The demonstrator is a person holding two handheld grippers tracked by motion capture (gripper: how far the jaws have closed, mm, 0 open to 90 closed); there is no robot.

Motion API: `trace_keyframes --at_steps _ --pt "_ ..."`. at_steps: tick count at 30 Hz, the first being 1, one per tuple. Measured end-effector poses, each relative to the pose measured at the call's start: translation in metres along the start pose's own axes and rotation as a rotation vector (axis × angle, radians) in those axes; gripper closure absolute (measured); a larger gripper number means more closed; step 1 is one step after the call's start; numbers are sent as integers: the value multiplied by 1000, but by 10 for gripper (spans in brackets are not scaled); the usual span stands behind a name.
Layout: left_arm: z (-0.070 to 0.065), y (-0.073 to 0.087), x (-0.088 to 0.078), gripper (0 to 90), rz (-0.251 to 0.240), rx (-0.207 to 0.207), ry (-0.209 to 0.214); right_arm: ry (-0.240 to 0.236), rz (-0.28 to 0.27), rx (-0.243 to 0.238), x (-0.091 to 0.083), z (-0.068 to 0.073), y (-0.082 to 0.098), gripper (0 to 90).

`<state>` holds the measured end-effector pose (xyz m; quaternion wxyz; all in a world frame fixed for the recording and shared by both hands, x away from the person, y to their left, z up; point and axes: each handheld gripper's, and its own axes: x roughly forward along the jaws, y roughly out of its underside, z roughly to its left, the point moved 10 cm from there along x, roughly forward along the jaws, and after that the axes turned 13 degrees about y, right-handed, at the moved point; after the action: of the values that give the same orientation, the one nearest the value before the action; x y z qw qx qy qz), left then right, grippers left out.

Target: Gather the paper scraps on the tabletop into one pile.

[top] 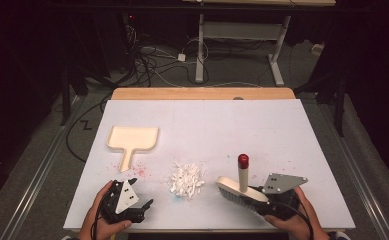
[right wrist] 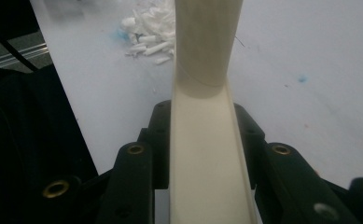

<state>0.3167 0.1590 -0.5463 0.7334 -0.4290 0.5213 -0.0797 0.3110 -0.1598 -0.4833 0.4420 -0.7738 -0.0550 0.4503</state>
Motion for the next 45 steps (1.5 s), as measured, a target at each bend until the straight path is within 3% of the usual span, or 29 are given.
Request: trace_keyframes --at_steps 2,10,15,22,26,34,37,41,43,45 --pt "0 0 1 174 -4 -4 1 8 -16 -25 11 4 -8 684" --pt "-1 2 1 177 4 -5 6 0 -83 -39 42 16 -39 684" --pt "-1 2 2 177 8 -2 7 -15 -108 -35 35 14 -47 684" --pt "-1 1 1 177 6 -3 5 -6 -101 -23 4 -5 -35 683" --pt "0 0 1 177 5 -4 1 -3 -60 -25 -12 -18 -19 683" --pt "1 0 2 177 6 -8 -1 7 0 17 -36 -41 12 683" --pt "1 -1 1 177 3 -4 -7 -42 31 23 -45 -42 21 683" --pt "2 -1 0 177 1 -7 -8 -45 87 32 -45 -51 32 682" --pt "3 -1 0 177 2 -8 -9 -41 103 60 -39 -57 33 683" --pt "4 -1 1 177 2 -11 -13 -36 130 57 -32 -62 35 683"
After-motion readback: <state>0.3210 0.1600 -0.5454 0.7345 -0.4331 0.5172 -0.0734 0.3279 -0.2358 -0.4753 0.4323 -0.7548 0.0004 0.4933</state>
